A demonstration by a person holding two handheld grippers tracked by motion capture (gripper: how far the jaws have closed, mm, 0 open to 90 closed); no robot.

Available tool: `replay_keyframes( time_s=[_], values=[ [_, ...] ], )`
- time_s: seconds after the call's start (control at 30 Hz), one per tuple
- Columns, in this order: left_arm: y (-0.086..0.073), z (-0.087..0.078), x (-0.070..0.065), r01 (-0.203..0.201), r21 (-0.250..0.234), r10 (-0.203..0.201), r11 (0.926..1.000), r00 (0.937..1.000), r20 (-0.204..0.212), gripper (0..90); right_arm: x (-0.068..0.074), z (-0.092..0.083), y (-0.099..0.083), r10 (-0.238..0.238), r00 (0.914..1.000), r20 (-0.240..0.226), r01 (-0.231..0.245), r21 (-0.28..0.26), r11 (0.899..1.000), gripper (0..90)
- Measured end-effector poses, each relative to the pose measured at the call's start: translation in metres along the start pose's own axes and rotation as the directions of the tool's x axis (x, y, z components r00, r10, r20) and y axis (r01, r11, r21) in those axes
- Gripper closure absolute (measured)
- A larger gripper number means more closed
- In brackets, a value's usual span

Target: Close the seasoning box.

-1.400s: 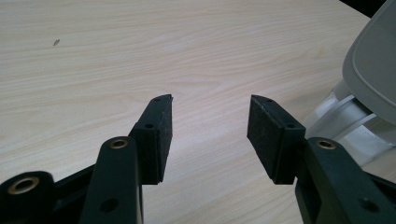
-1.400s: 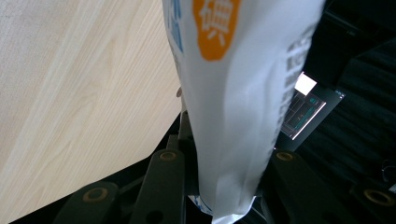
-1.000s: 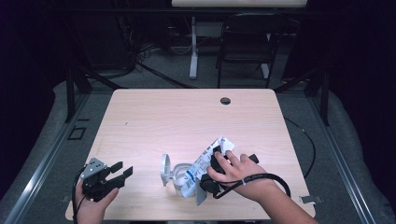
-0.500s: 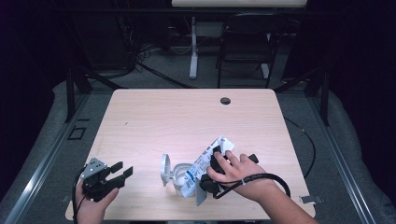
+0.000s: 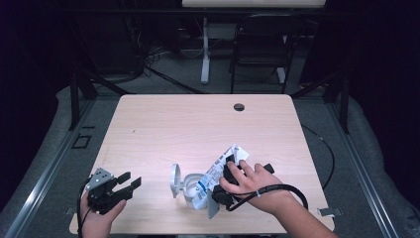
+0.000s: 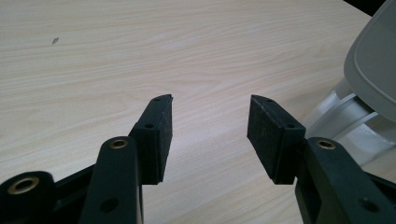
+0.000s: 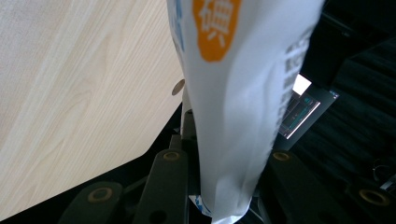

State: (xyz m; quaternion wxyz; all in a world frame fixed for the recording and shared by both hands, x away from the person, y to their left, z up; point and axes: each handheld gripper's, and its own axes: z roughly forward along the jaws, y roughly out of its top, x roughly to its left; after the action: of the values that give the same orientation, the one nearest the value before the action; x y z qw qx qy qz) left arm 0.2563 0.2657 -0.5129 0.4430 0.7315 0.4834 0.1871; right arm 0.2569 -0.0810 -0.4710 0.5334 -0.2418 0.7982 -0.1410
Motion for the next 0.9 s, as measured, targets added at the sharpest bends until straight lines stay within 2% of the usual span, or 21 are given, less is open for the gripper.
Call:
replay_keyframes(
  time_s=[0.2, 0.23, 0.27, 0.3, 0.33, 0.37, 0.43, 0.5, 0.6, 0.67, 0.9],
  values=[
    [0.0000, 0.0001, -0.0002, -0.001, 0.001, 0.001, 1.0000, 1.0000, -0.002, 50.6, 0.0003, 0.0004, 0.0001, -0.006, 1.0000, 0.003, 0.006, -0.002, 1.000, 77.6],
    [-0.0002, 0.0003, 0.0000, 0.000, -0.001, 0.000, 1.0000, 1.0000, -0.001, 50.6, 0.0000, 0.0001, 0.0005, -0.011, 0.9999, 0.003, 0.011, 0.005, 1.000, 77.6],
    [-0.0004, 0.0004, 0.0001, 0.002, -0.001, -0.002, 1.0000, 1.0000, -0.001, 50.6, -0.0023, -0.0026, 0.0017, -0.035, 0.9994, 0.006, 0.035, 0.034, 0.999, 77.6],
    [-0.0005, 0.0004, 0.0002, 0.002, -0.001, -0.002, 1.0000, 1.0000, -0.003, 50.6, 0.0000, 0.0000, 0.0005, -0.012, 0.9999, 0.004, 0.012, 0.005, 1.000, 77.7],
    [-0.0005, 0.0002, 0.0003, 0.002, -0.001, -0.002, 1.0000, 1.0000, -0.003, 50.6, -0.0014, -0.0015, 0.0011, -0.022, 0.9998, 0.004, 0.022, 0.020, 1.000, 77.7],
    [-0.0003, -0.0001, 0.0002, 0.002, 0.000, -0.002, 1.0000, 1.0000, -0.004, 50.6, -0.0001, 0.0000, 0.0005, -0.003, 1.0000, 0.001, 0.003, 0.002, 1.000, 77.7],
    [0.0000, -0.0004, -0.0001, 0.000, -0.002, 0.000, 1.0000, 1.0000, -0.003, 50.6, -0.0003, -0.0005, 0.0009, 0.004, 0.9999, -0.012, -0.004, 0.006, 1.000, 77.9],
    [0.0005, -0.0009, -0.0007, -0.002, 0.001, 0.002, 1.0000, 1.0000, -0.004, 50.6, 0.0002, -0.0003, 0.0013, 0.011, 0.9999, -0.006, -0.011, 0.006, 1.000, 78.0],
    [0.0010, -0.0015, -0.0010, -0.003, -0.002, 0.003, 1.0000, 1.0000, -0.004, 50.6, 0.0018, 0.0006, 0.0018, 0.043, 0.9989, -0.017, -0.043, -0.010, 0.999, 79.6],
    [0.0012, -0.0017, -0.0012, -0.003, -0.003, 0.003, 1.0000, 1.0000, -0.004, 50.6, 0.0018, -0.0007, 0.0024, 0.050, 0.9983, -0.029, -0.050, 0.010, 0.999, 80.7],
    [0.0037, -0.0042, -0.0033, -0.003, -0.018, 0.003, 0.9998, 1.0000, -0.003, 50.6, 0.0052, -0.0013, 0.0016, 0.111, 0.9919, -0.063, -0.110, 0.015, 0.994, 83.6]
  ],
)
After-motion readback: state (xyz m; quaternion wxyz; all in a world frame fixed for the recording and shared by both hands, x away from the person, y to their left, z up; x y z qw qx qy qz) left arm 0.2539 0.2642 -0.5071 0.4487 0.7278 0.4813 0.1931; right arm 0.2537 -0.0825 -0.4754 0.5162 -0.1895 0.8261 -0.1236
